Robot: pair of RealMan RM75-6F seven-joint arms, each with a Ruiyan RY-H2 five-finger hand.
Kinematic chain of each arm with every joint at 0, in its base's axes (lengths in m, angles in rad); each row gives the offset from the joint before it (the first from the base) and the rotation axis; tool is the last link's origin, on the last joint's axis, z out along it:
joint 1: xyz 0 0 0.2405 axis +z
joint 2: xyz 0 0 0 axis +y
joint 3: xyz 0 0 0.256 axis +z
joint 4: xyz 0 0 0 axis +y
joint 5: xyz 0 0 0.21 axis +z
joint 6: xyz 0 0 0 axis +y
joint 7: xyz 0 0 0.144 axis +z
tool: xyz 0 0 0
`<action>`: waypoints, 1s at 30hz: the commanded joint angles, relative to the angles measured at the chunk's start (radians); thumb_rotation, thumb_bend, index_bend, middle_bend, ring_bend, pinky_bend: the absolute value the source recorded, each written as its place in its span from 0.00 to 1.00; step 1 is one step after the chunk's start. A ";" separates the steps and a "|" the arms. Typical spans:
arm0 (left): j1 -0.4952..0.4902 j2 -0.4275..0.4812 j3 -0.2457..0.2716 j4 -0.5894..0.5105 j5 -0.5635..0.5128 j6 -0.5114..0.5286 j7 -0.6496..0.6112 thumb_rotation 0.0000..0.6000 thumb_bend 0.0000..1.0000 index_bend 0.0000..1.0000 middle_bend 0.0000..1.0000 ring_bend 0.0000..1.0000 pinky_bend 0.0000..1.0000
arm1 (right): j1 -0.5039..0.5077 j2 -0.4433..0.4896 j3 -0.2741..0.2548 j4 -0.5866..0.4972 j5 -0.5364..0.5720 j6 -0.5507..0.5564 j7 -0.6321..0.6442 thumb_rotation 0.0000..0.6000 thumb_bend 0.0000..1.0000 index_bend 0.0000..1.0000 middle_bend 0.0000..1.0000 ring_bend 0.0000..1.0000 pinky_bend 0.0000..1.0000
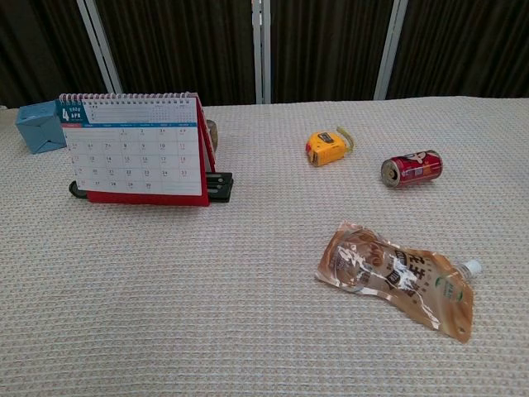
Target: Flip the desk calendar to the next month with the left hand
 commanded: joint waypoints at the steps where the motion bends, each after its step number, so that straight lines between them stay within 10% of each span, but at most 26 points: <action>1: 0.000 0.000 0.000 -0.001 -0.002 -0.001 0.000 1.00 0.11 0.00 0.00 0.00 0.00 | 0.000 -0.001 0.000 0.002 0.001 -0.001 0.000 1.00 0.02 0.00 0.00 0.00 0.00; 17: -0.011 -0.010 -0.013 0.003 -0.030 -0.018 -0.001 1.00 0.12 0.00 0.00 0.00 0.00 | 0.001 0.003 0.003 0.000 0.006 -0.004 0.017 1.00 0.02 0.00 0.00 0.00 0.00; 19: -0.014 -0.016 -0.020 0.008 -0.035 -0.016 -0.012 1.00 0.16 0.00 0.05 0.10 0.12 | 0.002 0.002 0.003 -0.002 0.006 -0.005 0.019 1.00 0.02 0.00 0.00 0.00 0.00; 22: -0.014 -0.048 -0.058 0.025 -0.050 0.020 -0.048 1.00 0.34 0.00 0.43 0.50 0.47 | 0.002 0.003 0.001 -0.004 0.001 -0.003 0.018 1.00 0.02 0.00 0.00 0.00 0.00; 30: -0.068 -0.091 -0.121 0.046 -0.215 -0.117 -0.200 1.00 0.64 0.00 0.63 0.69 0.58 | 0.003 0.005 -0.001 -0.008 0.001 -0.008 0.028 1.00 0.02 0.00 0.00 0.00 0.00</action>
